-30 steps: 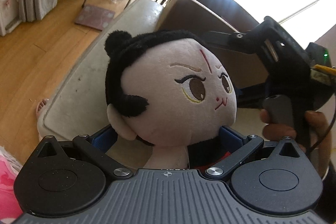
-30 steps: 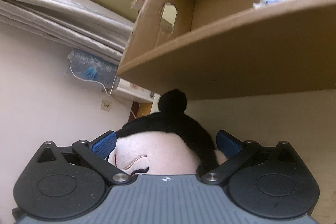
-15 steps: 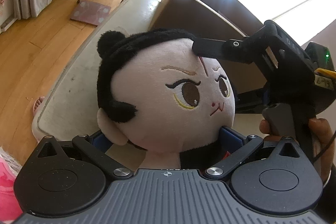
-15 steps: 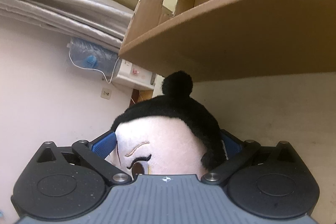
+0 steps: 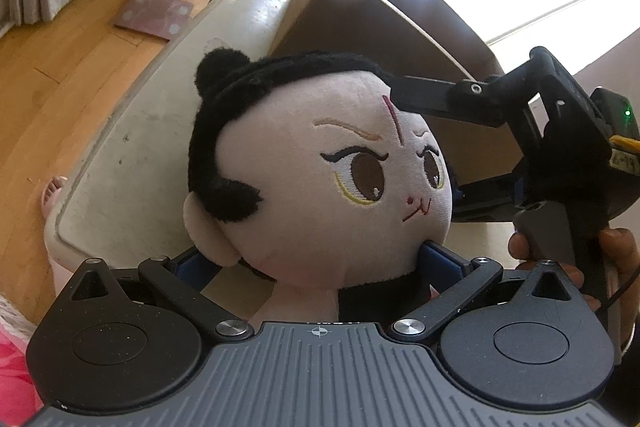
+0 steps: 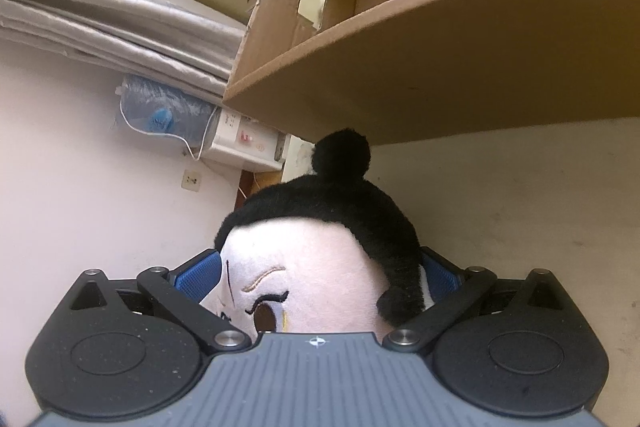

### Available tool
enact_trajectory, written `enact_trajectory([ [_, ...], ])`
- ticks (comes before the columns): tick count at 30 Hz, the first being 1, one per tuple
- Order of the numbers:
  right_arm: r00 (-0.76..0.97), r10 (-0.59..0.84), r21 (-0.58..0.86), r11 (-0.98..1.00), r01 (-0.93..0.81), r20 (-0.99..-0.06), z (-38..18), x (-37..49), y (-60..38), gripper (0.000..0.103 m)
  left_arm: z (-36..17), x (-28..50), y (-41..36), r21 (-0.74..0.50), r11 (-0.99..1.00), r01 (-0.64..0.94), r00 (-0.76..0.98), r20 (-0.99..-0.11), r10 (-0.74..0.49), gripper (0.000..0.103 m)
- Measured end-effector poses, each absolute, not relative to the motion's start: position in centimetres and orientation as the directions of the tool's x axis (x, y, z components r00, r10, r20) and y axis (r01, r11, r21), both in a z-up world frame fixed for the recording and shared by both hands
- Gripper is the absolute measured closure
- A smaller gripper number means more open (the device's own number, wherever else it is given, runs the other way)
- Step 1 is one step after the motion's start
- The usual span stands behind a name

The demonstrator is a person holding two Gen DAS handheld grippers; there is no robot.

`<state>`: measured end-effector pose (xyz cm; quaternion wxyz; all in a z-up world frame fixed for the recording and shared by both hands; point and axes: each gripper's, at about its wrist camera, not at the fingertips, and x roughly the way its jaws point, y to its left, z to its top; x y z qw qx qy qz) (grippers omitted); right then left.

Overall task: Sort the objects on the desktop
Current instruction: 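Lift the plush doll with the left gripper while the right gripper steadies its head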

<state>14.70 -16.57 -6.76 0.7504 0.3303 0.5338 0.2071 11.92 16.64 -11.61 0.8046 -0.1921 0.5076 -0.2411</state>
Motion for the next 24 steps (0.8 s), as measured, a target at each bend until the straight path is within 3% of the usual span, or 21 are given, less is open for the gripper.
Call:
enact_trajectory([
  [24, 0.360, 0.646, 0.709, 0.702, 0.064, -0.673, -7.7, 14.6, -15.6, 0.000, -12.2, 11.7, 15.5, -0.484, 0.850, 0.206, 0.378, -0.762, -0.525, 0.000],
])
